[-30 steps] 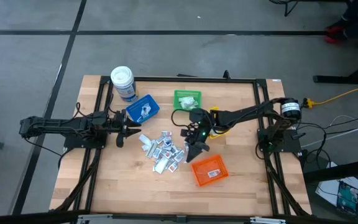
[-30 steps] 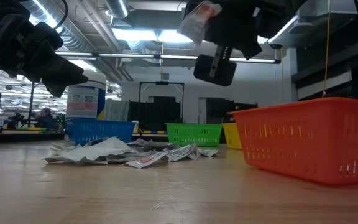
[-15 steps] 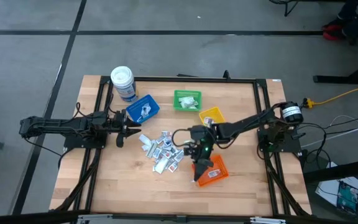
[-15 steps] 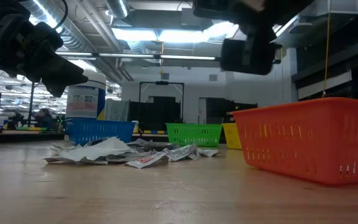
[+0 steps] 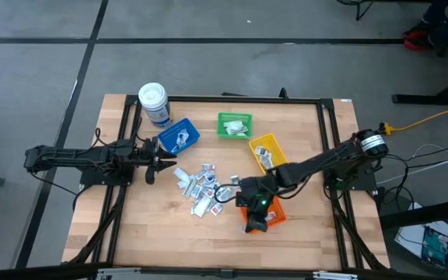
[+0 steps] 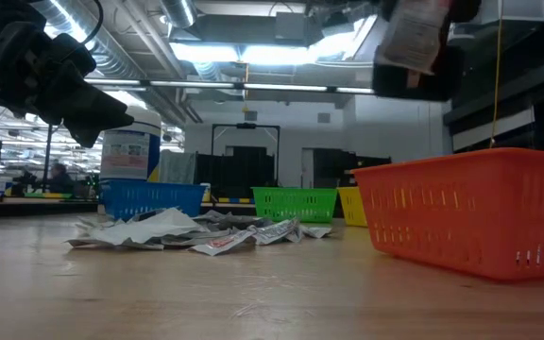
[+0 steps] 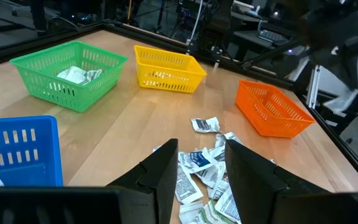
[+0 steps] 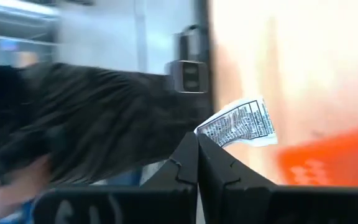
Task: Pick & Place First Aid Supplies
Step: Put the white ointment pack into the orange bin, then put the white towelette pack into the yellow bin
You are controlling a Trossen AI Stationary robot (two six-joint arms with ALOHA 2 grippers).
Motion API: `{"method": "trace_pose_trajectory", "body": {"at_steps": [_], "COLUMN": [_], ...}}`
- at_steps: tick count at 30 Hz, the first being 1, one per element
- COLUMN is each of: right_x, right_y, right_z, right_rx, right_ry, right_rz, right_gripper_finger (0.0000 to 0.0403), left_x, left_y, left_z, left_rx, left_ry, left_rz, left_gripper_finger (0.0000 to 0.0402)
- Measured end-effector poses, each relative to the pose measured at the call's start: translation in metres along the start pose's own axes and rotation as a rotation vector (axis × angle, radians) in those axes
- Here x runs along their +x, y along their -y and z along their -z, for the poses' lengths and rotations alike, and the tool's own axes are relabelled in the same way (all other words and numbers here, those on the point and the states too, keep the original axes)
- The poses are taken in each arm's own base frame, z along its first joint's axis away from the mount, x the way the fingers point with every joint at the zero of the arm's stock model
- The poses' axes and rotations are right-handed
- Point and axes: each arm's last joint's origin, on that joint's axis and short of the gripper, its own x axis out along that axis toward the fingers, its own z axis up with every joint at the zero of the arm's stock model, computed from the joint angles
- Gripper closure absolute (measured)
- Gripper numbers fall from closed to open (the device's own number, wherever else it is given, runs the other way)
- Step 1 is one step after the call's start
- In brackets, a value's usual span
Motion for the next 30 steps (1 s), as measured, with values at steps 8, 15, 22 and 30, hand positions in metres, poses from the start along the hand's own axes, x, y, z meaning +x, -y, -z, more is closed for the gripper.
{"method": "trace_pose_trajectory", "body": {"at_steps": [8, 15, 22, 30], "right_x": [-0.014, -0.018, -0.021, -0.028], "right_y": [-0.011, 0.002, 0.005, 0.014], "right_z": [0.024, 0.04, 0.043, 0.032], "right_rx": [0.122, 0.201, 0.217, 0.23], "right_ry": [-0.087, -0.102, -0.108, -0.075], "right_rz": [0.265, 0.532, 0.58, 0.58], "right_gripper_finger": [0.0402, 0.0401, 0.0372, 0.0307], "left_x": [0.0, 0.0, 0.0, 0.0], "left_y": [0.0, 0.0, 0.0, 0.0], "left_z": [0.0, 0.0, 0.0, 0.0], "left_rx": [0.0, 0.0, 0.0, 0.0], "left_ry": [0.0, -0.001, 0.0, 0.0], "left_rz": [0.0, 0.0, 0.0, 0.0], "left_gripper_finger": [0.0274, 0.0274, 0.0274, 0.0274]}}
